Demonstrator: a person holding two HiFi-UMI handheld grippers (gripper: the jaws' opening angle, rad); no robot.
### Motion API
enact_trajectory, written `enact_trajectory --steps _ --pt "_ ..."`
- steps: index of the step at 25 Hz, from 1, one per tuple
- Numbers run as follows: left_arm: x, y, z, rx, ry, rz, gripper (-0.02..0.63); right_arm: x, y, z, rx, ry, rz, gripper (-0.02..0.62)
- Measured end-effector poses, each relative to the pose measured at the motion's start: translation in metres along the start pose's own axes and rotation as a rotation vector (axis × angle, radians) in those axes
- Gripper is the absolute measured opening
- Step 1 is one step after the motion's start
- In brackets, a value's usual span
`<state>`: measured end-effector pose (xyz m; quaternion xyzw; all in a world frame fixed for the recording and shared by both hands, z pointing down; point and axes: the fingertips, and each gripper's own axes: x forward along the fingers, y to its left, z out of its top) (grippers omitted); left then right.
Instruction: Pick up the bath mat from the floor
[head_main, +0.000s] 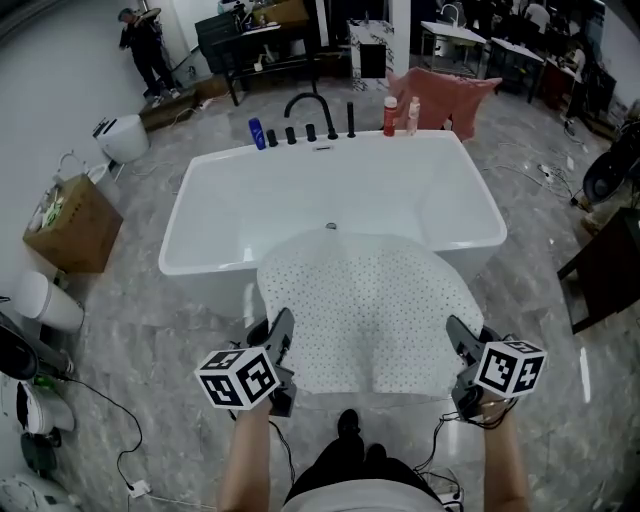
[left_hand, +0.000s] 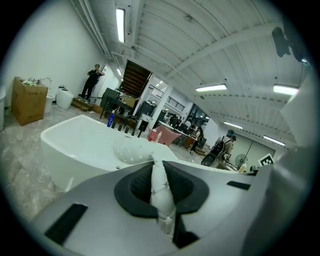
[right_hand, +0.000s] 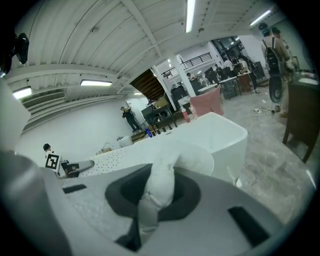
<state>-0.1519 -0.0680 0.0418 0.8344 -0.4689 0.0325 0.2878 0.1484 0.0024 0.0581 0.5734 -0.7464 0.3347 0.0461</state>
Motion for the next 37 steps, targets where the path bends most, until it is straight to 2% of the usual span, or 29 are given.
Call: enact_trajectory --steps 12,37 --pt "0.0 0.002 0.016 -0.001 -0.019 -0.008 0.021 0.007 0.005 0.01 -0.022 -0.016 -0.01 0.026" --pt "0.007 0.014 0.024 -0.004 -0.011 -0.014 0.021 0.021 0.002 0.01 -0.022 0.005 -0.047 0.026"
